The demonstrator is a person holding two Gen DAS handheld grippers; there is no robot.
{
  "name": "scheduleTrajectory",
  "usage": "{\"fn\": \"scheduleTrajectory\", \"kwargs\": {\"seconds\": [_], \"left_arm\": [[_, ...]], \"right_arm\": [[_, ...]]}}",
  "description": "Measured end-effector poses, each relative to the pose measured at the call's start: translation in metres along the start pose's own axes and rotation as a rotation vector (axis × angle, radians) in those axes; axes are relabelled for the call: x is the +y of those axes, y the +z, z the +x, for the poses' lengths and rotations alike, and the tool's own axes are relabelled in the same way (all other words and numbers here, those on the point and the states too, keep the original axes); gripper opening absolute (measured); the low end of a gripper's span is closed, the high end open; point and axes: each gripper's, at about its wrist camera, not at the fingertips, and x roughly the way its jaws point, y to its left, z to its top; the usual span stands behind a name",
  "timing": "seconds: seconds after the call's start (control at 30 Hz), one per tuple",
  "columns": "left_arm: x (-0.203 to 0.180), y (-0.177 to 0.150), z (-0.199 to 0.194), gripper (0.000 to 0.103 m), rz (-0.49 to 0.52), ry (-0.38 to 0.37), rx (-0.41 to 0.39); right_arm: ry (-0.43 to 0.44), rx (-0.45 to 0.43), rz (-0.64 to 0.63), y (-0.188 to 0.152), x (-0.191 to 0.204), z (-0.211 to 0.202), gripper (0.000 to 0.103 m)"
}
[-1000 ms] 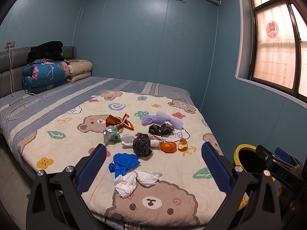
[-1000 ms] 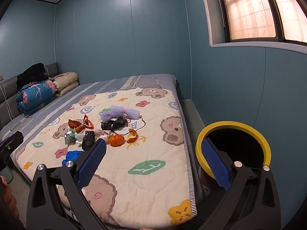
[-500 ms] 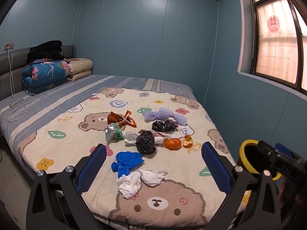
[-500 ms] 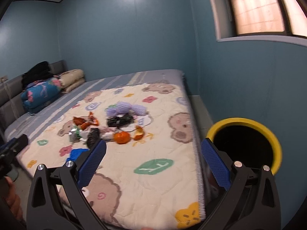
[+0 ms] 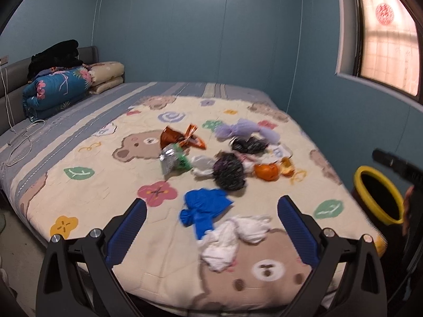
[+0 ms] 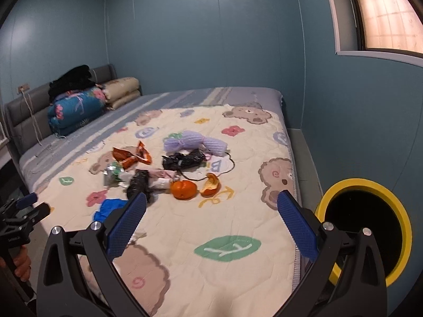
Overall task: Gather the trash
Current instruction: 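Grasp the blue glove with the left tool while the right tool grasps the orange peel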
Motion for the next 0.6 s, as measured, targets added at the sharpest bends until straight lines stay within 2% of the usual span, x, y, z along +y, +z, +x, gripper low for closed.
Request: {"fn": "scheduleTrajectory", "kwargs": {"seconds": [0.13,0.2,0.33,0.4,0.5,0.6], "left_arm": [[0.017,-0.001,0.023,0.096,-0.026,-0.03,0.04],[0.022,0.001,0.039,0.096,-0.026,-0.021,0.064],[0.03,0.006,0.07,0.096,-0.045,-0.043,0.118],[0.031,0.009,0.084,0.096,-0.043,-0.055,0.139],[0.031,0.014,0.11,0.096,-0.025,-0.028,0.189],[0.033,0.014,0.128,0.096,-0.043,-0.057,0.235]], "right_arm": [[0.001,0.053,-0.036,0.004,0.002,0.036,0.095],[0.013,0.063,-0.057,0.005,0.006,0.049,0.095],[0.058,0.156,-0.037,0.004,0.008,0.091,0.095],[0.052,0.214,-0.056,0.003,0.013,0.115,0.095],[0.049,0.253,-0.066,0.004,0.017,0.14,0.095],[0.041,0.298,-0.03,0.009,0.013,0.171,0.095]]}}
